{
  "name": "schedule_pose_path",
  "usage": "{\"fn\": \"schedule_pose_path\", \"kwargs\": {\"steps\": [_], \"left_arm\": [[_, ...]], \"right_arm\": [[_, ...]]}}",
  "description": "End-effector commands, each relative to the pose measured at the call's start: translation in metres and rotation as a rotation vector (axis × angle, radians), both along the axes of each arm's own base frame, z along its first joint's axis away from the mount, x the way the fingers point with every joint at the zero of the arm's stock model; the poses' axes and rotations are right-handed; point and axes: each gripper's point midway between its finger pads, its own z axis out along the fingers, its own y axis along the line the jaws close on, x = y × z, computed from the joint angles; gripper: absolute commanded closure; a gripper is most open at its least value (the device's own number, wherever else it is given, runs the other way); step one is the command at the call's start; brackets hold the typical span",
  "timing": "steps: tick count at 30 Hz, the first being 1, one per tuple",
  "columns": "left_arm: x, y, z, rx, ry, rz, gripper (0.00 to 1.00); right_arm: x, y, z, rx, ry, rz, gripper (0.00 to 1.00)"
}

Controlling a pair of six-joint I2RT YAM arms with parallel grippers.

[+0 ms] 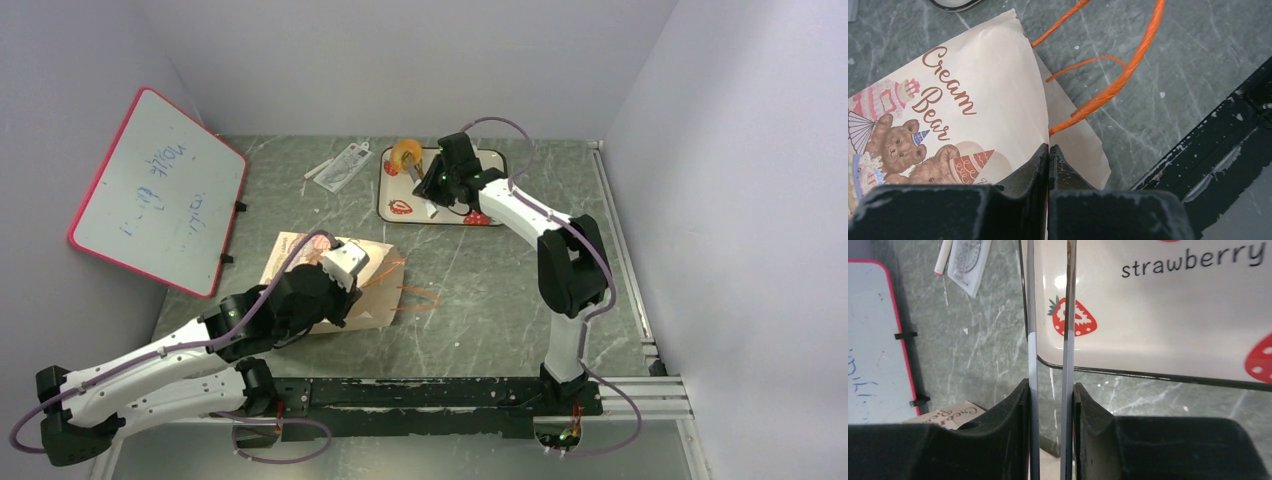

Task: Take the fake bread out of the paper bag
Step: Place the fake bread in the container.

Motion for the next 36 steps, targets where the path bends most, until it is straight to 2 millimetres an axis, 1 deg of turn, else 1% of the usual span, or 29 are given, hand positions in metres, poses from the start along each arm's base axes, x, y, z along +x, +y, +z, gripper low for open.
{"fn": "schedule_pose_path", "kwargs": {"steps": [1,5,8,10,15,20,25,30,36], "left_arm": [[-0.009,-0.014,0.025,-0.055,0.013,-0.076,0.93],[-0.013,-0.011,0.021,-0.059,0.056,-0.056,0.93],[-0.014,-0.010,0.020,-0.052,0.078,-0.041,0.93],[-0.013,-0.010,0.018,-0.036,0.090,-0.036,0.93],[-0.012,-0.013,0.017,-0.019,0.101,-0.031,0.93],[-0.010,-0.013,0.013,-0.027,0.101,-0.020,0.93],[-0.009,-0.011,0.014,-0.047,0.089,-0.006,0.93],[-0.010,-0.008,0.013,-0.040,0.091,-0.004,0.93],[-0.010,-0.006,0.013,-0.041,0.082,-0.002,0.93]], "right_arm": [[0.018,0.013,0.008,0.139,-0.014,0.030,0.99],[0.014,0.010,-0.010,0.177,0.033,0.033,0.89],[0.011,0.009,-0.018,0.199,0.052,0.043,0.74],[0.010,0.006,-0.020,0.195,0.057,0.047,0.67],[0.007,-0.006,-0.023,0.182,0.063,0.036,0.59],[0.000,-0.017,-0.025,0.169,0.072,0.024,0.57],[-0.007,-0.023,-0.022,0.159,0.071,0.018,0.56],[-0.010,-0.025,-0.014,0.166,0.057,0.019,0.55],[-0.012,-0.026,0.001,0.174,0.026,0.018,0.55]]}}
